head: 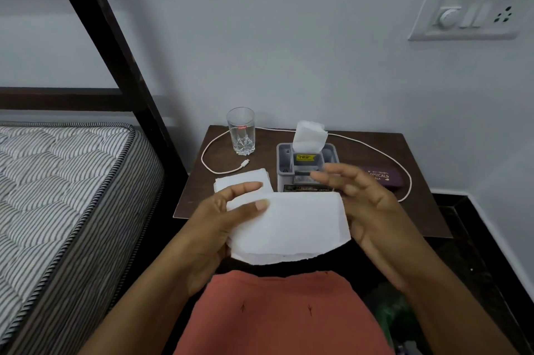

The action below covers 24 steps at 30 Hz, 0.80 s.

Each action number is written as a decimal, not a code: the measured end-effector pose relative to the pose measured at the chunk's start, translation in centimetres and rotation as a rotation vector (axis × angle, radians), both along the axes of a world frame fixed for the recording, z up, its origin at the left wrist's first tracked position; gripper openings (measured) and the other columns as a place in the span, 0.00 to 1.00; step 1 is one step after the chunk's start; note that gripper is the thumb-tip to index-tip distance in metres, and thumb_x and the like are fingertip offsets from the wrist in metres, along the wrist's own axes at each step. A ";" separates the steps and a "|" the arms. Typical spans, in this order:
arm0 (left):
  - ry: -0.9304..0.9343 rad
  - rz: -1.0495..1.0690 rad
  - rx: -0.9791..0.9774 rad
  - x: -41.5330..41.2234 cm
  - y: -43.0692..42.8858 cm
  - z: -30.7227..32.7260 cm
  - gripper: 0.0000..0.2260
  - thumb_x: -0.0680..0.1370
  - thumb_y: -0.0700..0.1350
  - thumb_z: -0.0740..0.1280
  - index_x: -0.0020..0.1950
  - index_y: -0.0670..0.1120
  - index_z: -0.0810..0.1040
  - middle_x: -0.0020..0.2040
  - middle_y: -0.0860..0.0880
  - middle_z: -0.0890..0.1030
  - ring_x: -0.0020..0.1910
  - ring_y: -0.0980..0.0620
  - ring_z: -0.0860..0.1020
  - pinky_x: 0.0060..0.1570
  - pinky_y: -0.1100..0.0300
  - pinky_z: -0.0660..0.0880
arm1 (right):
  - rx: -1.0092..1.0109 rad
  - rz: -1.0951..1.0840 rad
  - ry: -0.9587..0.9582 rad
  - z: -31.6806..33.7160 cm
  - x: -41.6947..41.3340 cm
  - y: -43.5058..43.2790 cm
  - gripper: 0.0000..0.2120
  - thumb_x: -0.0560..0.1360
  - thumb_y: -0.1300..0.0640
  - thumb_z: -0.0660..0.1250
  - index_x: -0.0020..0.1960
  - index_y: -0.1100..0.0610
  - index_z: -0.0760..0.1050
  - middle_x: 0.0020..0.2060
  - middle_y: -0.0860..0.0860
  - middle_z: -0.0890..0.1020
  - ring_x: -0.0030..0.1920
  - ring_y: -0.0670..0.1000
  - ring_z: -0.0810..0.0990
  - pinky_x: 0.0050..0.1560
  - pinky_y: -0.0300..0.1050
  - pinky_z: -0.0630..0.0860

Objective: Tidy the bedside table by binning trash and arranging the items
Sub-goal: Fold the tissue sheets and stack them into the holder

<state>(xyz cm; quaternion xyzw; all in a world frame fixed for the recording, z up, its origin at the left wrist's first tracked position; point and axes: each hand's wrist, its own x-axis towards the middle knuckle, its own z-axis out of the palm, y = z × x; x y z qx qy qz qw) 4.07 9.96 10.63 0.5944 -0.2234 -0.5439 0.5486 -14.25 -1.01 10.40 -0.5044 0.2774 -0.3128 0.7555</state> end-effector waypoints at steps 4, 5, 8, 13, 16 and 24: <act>-0.017 0.038 -0.042 -0.6 -0.9 -1.0 0.19 0.66 0.46 0.72 0.56 0.52 0.80 0.48 0.45 0.86 0.42 0.50 0.83 0.40 0.58 0.79 | 0.350 0.079 0.015 -1.6 -0.2 -0.4 0.25 0.72 0.42 0.57 0.60 0.57 0.74 0.54 0.55 0.83 0.53 0.54 0.81 0.51 0.52 0.76; -0.039 0.033 -0.040 -0.6 -1.1 -1.7 0.18 0.66 0.47 0.72 0.56 0.53 0.80 0.47 0.46 0.86 0.42 0.50 0.83 0.40 0.57 0.78 | 0.288 0.083 0.105 -2.0 0.0 -0.4 0.23 0.69 0.42 0.62 0.58 0.55 0.75 0.52 0.54 0.84 0.51 0.52 0.82 0.51 0.51 0.77; -0.149 0.000 0.000 -0.5 -2.1 -3.6 0.17 0.66 0.48 0.73 0.54 0.53 0.81 0.47 0.47 0.85 0.45 0.48 0.83 0.44 0.54 0.78 | 0.031 0.023 0.332 -2.5 0.2 -1.3 0.19 0.67 0.59 0.73 0.57 0.53 0.74 0.45 0.53 0.86 0.44 0.50 0.85 0.43 0.43 0.81; -0.606 -0.211 -0.113 1.2 -7.1 -5.6 0.24 0.63 0.51 0.78 0.56 0.64 0.75 0.52 0.60 0.82 0.58 0.62 0.76 0.57 0.68 0.72 | -0.578 -0.026 0.651 -1.5 0.8 -6.0 0.15 0.67 0.61 0.74 0.47 0.49 0.73 0.39 0.45 0.83 0.37 0.42 0.81 0.37 0.28 0.74; -0.817 -0.270 -0.189 1.4 -12.3 -5.1 0.22 0.66 0.47 0.77 0.57 0.57 0.76 0.51 0.58 0.81 0.53 0.59 0.78 0.52 0.69 0.71 | -0.988 -0.069 0.857 0.4 2.2 -9.2 0.15 0.68 0.56 0.73 0.48 0.46 0.71 0.43 0.48 0.80 0.41 0.48 0.78 0.44 0.40 0.75; -1.173 -0.202 -0.082 3.2 -20.8 -8.2 0.13 0.71 0.52 0.73 0.52 0.48 0.83 0.49 0.46 0.84 0.48 0.46 0.80 0.52 0.44 0.75 | -1.514 0.008 1.031 -0.1 6.5 -15.2 0.14 0.73 0.57 0.68 0.56 0.53 0.68 0.45 0.57 0.79 0.40 0.57 0.75 0.35 0.43 0.61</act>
